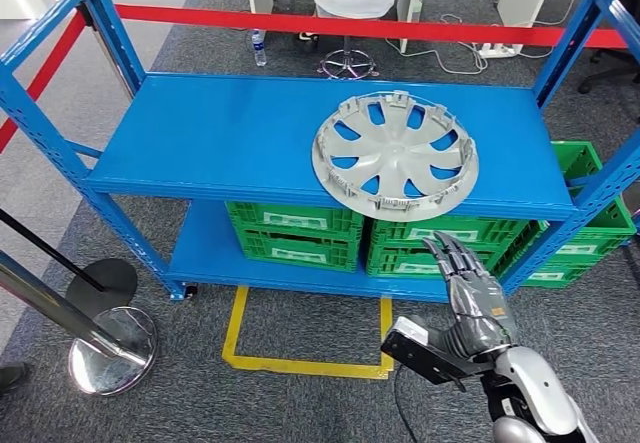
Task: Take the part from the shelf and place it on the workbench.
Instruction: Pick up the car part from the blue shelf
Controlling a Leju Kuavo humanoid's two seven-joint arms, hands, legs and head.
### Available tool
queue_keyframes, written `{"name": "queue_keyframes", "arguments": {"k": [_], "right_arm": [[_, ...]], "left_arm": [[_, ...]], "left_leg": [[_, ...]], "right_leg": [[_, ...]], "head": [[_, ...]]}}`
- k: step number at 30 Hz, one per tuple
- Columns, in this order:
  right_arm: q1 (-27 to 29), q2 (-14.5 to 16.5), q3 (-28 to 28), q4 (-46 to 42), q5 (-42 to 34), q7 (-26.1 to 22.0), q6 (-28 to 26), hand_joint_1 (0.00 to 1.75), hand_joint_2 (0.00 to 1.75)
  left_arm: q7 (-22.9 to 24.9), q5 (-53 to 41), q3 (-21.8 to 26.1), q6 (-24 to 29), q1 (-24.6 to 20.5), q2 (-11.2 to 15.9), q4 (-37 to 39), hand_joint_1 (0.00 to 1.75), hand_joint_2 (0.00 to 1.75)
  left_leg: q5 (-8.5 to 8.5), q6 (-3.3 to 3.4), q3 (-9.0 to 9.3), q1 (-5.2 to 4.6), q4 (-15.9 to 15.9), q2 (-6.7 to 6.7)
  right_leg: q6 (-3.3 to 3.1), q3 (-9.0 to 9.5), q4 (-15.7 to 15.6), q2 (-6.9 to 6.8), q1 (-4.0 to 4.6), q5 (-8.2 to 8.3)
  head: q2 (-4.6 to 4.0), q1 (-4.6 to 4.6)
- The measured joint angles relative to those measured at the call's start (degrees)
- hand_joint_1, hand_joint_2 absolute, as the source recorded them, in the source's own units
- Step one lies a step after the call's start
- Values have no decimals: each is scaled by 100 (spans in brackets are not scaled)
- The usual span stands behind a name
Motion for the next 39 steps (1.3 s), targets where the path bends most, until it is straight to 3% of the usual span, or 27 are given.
{"name": "queue_keyframes", "arguments": {"k": [9,23,39], "right_arm": [[83,60,-79,-84,71,33,-180,0,175],[515,201,-862,-478,116,72,-474,0,175],[619,294,-901,-519,37,-2,-475,0,175]], "left_arm": [[4,2,0,4,-1,2,29,0,0],[256,17,5,-243,19,-87,-66,0,0],[284,-37,17,-284,33,-185,-266,0,0]], "left_leg": [[0,0,1,0,1,0],[-1,0,0,-1,1,0],[-1,0,-1,-1,1,0]], "right_leg": [[0,-1,0,-1,0,0],[0,0,0,0,-2,0],[0,0,0,0,-2,0]], "head": [[0,-1],[0,-1],[0,-1]]}}
